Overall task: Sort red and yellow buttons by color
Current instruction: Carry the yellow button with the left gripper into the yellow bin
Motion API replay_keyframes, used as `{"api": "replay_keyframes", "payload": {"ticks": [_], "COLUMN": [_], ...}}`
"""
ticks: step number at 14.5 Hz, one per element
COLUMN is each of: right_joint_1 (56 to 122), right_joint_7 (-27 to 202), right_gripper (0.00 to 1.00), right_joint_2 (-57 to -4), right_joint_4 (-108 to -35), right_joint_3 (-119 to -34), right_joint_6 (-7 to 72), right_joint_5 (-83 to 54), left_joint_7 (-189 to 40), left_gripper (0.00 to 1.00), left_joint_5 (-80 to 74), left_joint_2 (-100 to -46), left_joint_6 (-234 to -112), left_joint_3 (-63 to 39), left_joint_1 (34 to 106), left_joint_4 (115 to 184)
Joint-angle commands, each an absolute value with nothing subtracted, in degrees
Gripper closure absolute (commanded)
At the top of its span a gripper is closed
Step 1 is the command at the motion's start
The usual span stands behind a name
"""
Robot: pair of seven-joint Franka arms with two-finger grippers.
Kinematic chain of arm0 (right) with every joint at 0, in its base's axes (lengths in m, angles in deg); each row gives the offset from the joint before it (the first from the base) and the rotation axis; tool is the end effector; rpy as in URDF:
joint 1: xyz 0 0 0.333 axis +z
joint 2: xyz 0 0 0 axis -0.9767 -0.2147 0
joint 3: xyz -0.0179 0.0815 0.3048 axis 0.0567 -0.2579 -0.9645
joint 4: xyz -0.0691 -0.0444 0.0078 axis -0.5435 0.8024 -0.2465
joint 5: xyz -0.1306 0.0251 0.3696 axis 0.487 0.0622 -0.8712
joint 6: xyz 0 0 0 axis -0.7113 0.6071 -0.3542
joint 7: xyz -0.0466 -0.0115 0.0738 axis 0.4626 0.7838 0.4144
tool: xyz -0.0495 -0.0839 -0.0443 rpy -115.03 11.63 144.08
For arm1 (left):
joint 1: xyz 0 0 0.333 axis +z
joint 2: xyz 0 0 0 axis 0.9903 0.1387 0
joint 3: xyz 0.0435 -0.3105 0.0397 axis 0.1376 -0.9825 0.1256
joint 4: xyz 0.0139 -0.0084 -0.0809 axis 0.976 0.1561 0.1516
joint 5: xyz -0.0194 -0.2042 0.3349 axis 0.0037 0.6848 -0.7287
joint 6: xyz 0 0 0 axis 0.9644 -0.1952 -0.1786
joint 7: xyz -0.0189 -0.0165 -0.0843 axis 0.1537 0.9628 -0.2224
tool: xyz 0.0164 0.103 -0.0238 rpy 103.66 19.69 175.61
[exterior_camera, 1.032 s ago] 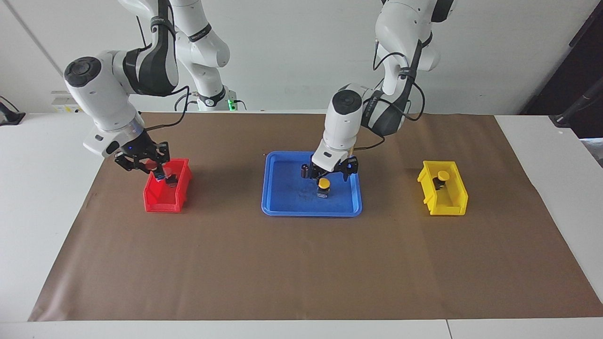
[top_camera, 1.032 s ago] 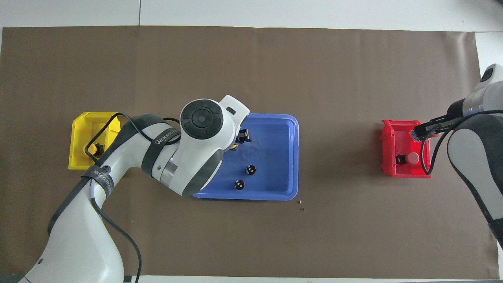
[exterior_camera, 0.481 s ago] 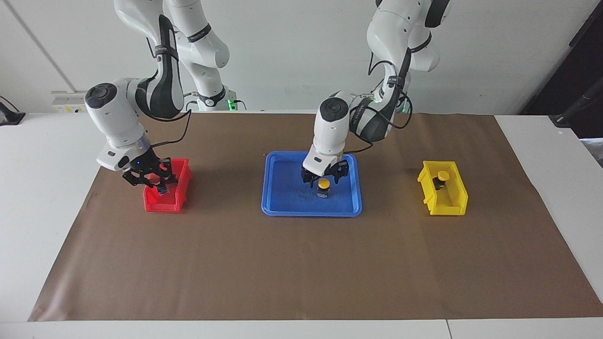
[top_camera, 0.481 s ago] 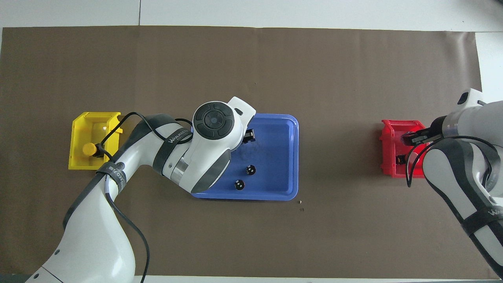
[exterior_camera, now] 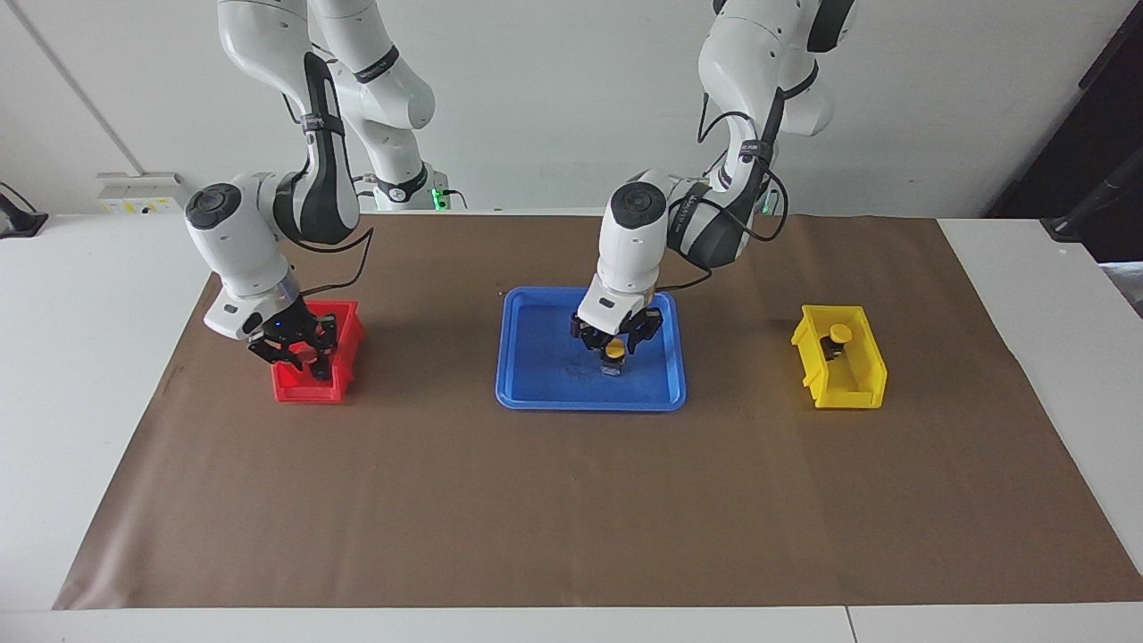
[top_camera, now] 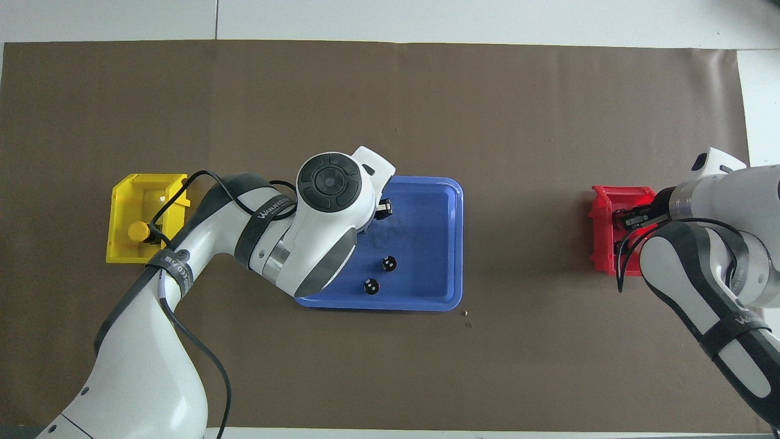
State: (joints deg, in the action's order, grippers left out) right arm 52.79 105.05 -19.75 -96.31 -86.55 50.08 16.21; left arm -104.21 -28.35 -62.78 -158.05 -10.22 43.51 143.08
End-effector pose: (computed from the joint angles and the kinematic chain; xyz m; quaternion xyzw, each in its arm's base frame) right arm 0.5348 -0.0688 0.3433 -0.9874 -0.1559 -0.0277 0.0030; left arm 0.4929 -0.4108 0.3564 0.9991 0.0426 0.0022 0.0034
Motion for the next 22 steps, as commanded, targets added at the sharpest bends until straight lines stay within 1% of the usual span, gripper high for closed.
{"api": "replay_keyframes", "payload": {"ticks": [1,2,4,5,8,10,12,14,16,17,18,19,21,22], "right_joint_1": [51.94,51.94,51.94,51.94,53.78,53.78,53.7,53.17,53.43,54.13,55.7,58.76,68.5,72.12], "right_joint_7": [106.08,106.08,106.17,106.08,101.8,96.88,92.05,88.69,88.42,88.42,88.07,88.06,87.98,88.06], "right_gripper": [0.0,0.0,0.0,0.0,0.0,0.0,0.0,0.0,0.0,0.0,0.0,0.0,0.0,0.0], "right_joint_2": [-20.32,-20.23,-19.1,-18.65,-17.16,-16.28,-16.28,-16.36,-16.45,-16.19,-15.84,-15.84,-14.53,-14.34], "right_joint_4": [-89.02,-87.52,-84.62,-81.38,-71.28,-64.25,-58.79,-56.14,-54.38,-54.63,-55.42,-55.42,-56.73,-56.92], "right_joint_3": [-87.36,-87.36,-87.79,-88.06,-88.85,-88.94,-88.85,-88.41,-87.89,-86.84,-85.96,-82.82,-73.42,-69.55], "right_joint_6": [40.7,38.5,34.11,29.12,16.01,8.8,4.65,3.68,0.09,-0.19,-0.46,-1.07,-0.99,-1.07], "right_joint_5": [16.3,17.44,19.38,19.38,19.3,18.51,18.33,18.33,18.59,19.03,19.21,19.21,19.21,19.21], "left_joint_7": [-105.2,-104.42,-97.25,-92.5,-80.46,-77.26,-76.21,-73.39,-73.56,-73.91,-74.61,-76.01,-76.55,-76.72], "left_gripper": [0.99,0.99,0.99,0.99,0.99,0.99,0.99,0.99,0.98,0.99,0.99,0.98,0.98,0.98], "left_joint_5": [-29.05,-29.22,-29.4,-29.4,-30.71,-33.08,-33.18,-33.18,-33.09,-33.09,-33.09,-33.0,-33.0,-33.0], "left_joint_2": [-63.36,-63.97,-67.65,-70.19,-72.76,-73.38,-73.38,-73.73,-74.69,-74.87,-74.79,-74.7,-74.7,-74.87], "left_joint_6": [-153.66,-150.16,-142.78,-139.26,-134.22,-134.21,-135.44,-138.77,-143.77,-145.8,-147.3,-148.09,-149.23,-150.9], "left_joint_3": [-10.02,-9.93,-9.93,-9.85,-9.67,-9.67,-9.67,-9.67,-9.67,-9.67,-9.67,-9.67,-9.76,-9.76], "left_joint_1": [44.67,46.76,51.59,54.58,63.45,68.73,73.83,76.48,78.68,79.99,80.79,81.23,82.03,82.03], "left_joint_4": [140.15,138.39,136.18,135.91,136.08,136.61,137.22,139.41,143.18,144.68,145.65,146.1,147.32,149.25]}}
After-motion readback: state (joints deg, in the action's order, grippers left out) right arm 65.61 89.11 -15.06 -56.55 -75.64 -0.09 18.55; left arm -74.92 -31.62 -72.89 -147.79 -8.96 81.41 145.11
